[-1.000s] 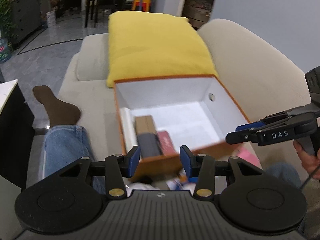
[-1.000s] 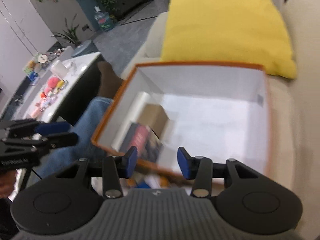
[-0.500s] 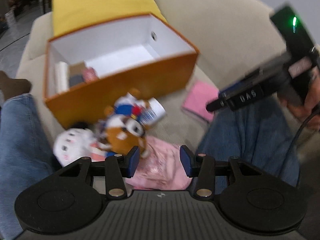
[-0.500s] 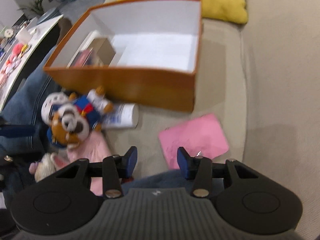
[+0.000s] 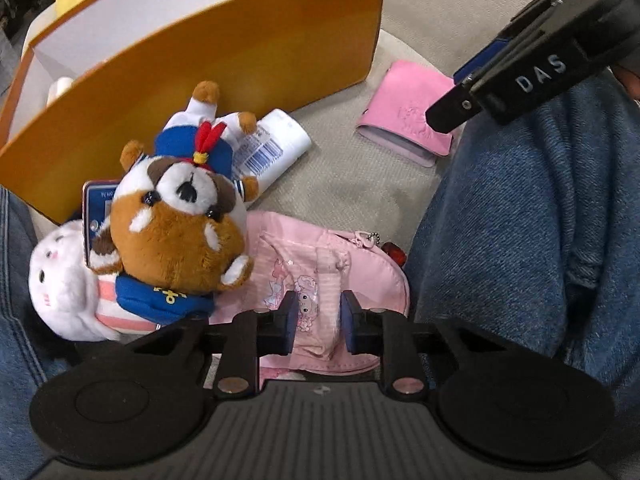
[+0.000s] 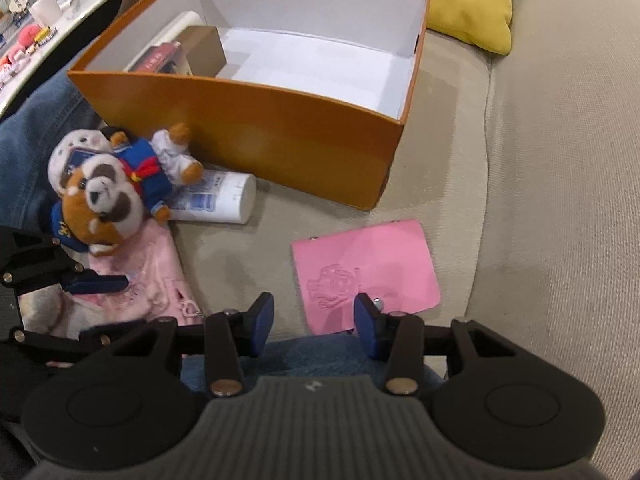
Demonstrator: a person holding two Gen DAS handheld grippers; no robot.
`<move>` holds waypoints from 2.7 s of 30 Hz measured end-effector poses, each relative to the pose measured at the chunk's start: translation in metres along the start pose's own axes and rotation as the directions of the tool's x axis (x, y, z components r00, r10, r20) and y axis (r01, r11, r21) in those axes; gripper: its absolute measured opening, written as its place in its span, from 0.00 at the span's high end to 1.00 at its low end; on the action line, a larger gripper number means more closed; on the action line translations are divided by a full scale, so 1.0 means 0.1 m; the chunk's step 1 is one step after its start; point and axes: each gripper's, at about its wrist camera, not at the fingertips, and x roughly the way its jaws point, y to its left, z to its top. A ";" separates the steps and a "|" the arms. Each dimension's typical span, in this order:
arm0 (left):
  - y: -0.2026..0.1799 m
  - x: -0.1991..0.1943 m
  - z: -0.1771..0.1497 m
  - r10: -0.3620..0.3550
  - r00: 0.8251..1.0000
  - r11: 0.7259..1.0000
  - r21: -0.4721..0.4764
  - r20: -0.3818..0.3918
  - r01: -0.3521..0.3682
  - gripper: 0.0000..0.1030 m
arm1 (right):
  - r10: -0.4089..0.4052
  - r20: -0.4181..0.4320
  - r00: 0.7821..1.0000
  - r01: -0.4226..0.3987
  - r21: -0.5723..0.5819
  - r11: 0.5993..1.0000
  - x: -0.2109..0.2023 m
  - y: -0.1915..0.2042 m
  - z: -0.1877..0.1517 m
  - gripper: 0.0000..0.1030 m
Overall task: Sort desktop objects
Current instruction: 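Withdraw both grippers from the orange box toward the item pile, then grasp the pink fabric pouch with the left gripper, then grasp the pink card wallet with the right gripper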
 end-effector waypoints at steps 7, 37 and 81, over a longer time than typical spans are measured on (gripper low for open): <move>0.04 -0.25 0.08 -0.050 0.995 0.998 -0.042 0.085 0.054 0.92 | -0.012 0.020 1.000 0.012 -0.025 1.000 -0.01 0.04 -0.04 0.51; 0.91 -0.62 0.25 -0.055 0.962 0.907 -0.389 0.269 0.161 0.91 | 0.279 0.091 0.956 -0.279 -0.010 0.960 -0.16 0.51 0.19 0.65; 0.48 -0.57 0.54 -0.181 0.939 0.959 -0.160 0.293 0.235 0.80 | -0.096 -0.158 0.983 0.062 -0.203 0.977 0.53 0.27 0.45 0.47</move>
